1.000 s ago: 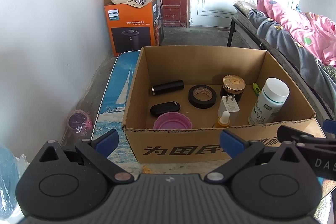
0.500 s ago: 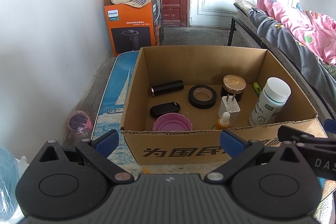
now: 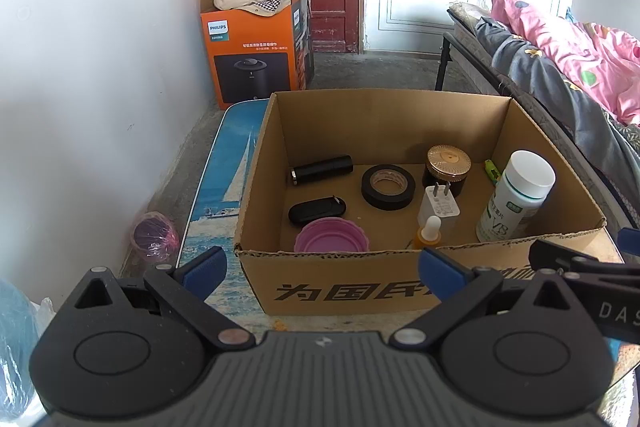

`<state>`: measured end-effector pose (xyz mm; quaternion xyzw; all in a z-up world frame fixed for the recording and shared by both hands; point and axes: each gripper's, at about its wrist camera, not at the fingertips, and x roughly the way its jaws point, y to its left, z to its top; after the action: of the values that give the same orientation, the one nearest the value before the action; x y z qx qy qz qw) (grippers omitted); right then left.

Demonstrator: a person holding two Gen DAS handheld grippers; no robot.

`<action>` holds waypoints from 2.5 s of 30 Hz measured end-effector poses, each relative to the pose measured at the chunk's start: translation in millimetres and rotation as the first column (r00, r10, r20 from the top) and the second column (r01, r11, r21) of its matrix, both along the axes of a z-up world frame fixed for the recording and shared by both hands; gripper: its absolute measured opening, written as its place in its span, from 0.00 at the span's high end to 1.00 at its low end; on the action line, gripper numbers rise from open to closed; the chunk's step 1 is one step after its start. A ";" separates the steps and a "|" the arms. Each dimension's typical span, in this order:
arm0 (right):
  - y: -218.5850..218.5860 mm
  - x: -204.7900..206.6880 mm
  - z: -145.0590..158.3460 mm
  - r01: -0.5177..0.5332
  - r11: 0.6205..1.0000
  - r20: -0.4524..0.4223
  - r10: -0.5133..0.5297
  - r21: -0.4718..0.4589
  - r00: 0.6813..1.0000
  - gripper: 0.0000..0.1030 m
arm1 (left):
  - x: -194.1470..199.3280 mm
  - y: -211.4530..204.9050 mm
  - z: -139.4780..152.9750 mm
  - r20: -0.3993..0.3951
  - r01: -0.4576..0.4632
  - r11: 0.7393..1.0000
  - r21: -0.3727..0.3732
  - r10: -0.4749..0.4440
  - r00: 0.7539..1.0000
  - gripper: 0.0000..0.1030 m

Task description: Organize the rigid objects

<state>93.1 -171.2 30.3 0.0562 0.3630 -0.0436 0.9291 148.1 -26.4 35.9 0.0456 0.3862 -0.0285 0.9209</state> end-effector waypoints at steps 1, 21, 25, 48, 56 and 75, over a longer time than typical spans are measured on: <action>0.0 0.0 0.0 0.000 1.000 0.000 0.000 0.000 1.000 0.01 | 0.1 0.1 0.0 0.000 0.000 1.000 0.000 0.000 1.000 0.01; 2.5 1.2 4.5 -0.005 1.000 0.002 0.005 -0.004 1.000 0.01 | -2.2 2.3 4.3 0.006 -0.006 1.000 -0.007 0.006 1.000 0.01; 2.3 1.6 3.0 -0.006 1.000 -0.007 0.006 -0.001 1.000 0.01 | -1.6 1.8 4.7 -0.001 -0.008 1.000 -0.009 0.008 1.000 0.01; -1.9 5.7 -0.2 -0.005 1.000 -0.022 0.005 0.013 1.000 0.01 | 0.7 -3.0 1.3 -0.009 -0.011 1.000 -0.006 0.011 1.000 0.01; -2.4 5.8 -0.6 -0.004 1.000 -0.022 0.005 0.014 1.000 0.01 | 0.8 -2.9 1.1 -0.008 -0.010 1.000 -0.005 0.010 1.000 0.01; -1.9 5.9 -2.7 -0.004 1.000 -0.023 0.005 0.015 1.000 0.01 | 0.6 -3.8 0.3 -0.006 -0.010 1.000 -0.004 0.010 1.000 0.01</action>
<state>99.0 -173.1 27.7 0.0620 0.3740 -0.0394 0.9245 148.7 -30.3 36.2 0.0415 0.3892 -0.0248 0.9199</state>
